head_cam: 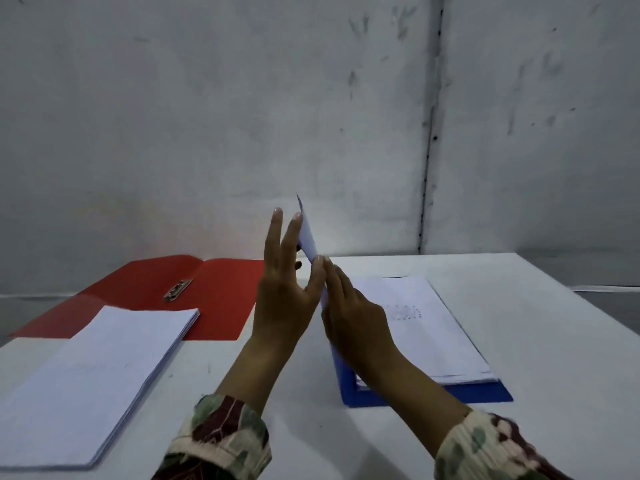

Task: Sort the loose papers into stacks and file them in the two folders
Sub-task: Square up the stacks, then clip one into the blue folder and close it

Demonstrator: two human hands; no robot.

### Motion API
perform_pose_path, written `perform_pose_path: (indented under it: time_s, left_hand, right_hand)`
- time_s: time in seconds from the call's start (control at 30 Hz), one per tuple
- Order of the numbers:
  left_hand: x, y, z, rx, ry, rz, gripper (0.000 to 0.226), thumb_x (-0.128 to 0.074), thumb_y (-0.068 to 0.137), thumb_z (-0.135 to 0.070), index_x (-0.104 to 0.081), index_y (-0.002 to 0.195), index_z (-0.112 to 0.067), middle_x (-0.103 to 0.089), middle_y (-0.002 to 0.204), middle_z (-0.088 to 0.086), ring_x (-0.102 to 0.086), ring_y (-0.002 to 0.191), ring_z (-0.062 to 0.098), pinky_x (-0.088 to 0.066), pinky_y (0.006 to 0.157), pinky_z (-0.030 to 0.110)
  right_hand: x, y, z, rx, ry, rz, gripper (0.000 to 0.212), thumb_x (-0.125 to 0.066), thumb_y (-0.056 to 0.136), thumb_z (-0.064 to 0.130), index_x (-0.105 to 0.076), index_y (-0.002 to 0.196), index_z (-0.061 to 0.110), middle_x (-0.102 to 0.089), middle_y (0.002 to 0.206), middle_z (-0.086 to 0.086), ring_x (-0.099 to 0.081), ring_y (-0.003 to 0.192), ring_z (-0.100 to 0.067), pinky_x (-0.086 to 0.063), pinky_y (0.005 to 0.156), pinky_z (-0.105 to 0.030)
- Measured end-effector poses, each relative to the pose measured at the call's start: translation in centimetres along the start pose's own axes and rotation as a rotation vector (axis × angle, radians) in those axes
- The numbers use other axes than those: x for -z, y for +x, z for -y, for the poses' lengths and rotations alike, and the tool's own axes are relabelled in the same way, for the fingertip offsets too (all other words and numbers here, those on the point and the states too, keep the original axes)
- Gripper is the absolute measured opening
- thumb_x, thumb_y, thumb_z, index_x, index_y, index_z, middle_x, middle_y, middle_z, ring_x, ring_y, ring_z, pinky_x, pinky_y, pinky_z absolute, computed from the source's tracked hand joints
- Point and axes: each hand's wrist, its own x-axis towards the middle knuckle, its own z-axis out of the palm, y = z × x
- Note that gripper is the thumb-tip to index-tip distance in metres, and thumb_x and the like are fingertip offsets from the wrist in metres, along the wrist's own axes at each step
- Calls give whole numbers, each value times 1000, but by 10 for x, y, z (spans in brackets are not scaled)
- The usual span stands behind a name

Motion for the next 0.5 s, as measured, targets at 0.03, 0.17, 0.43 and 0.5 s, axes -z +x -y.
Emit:
perform_pose_path:
  time_s: [0.03,0.17,0.43,0.5]
  left_hand:
    - [-4,2,-3,13,-54,-1,57,-55,87,-26,-27,136,-18,-26,148,18,-46,121,7,-40,83,-5]
    - [-18,4,-17,-11,-101,-16,47,-34,93,-44,-31,133,-20,-34,145,15,-55,99,-1,-37,76,-9]
    - [-60,-33,-19,64,-47,174,46,-38,89,-27,-43,133,-14,-58,129,13,-65,98,15,-33,84,-5]
    - [-72,-51,-18,94,-45,261,45,-37,89,-33,-41,133,-21,-63,122,10,-70,91,19,-50,77,12]
  right_hand:
    - [3,1,-4,-11,20,1,83,-85,61,8,-37,129,6,-71,106,-13,-69,54,-14,-47,41,-13]
    - [20,4,-21,-82,127,-3,78,-70,73,15,-26,136,2,-71,72,-7,-55,35,-10,-35,39,-5]
    - [53,-5,-64,-298,288,-60,73,-47,90,15,-2,146,24,-47,66,7,-41,35,-1,-37,43,1]
    - [57,-12,-77,-351,278,-52,75,-53,90,8,-6,145,27,-45,64,9,-40,39,-2,-44,50,-8]
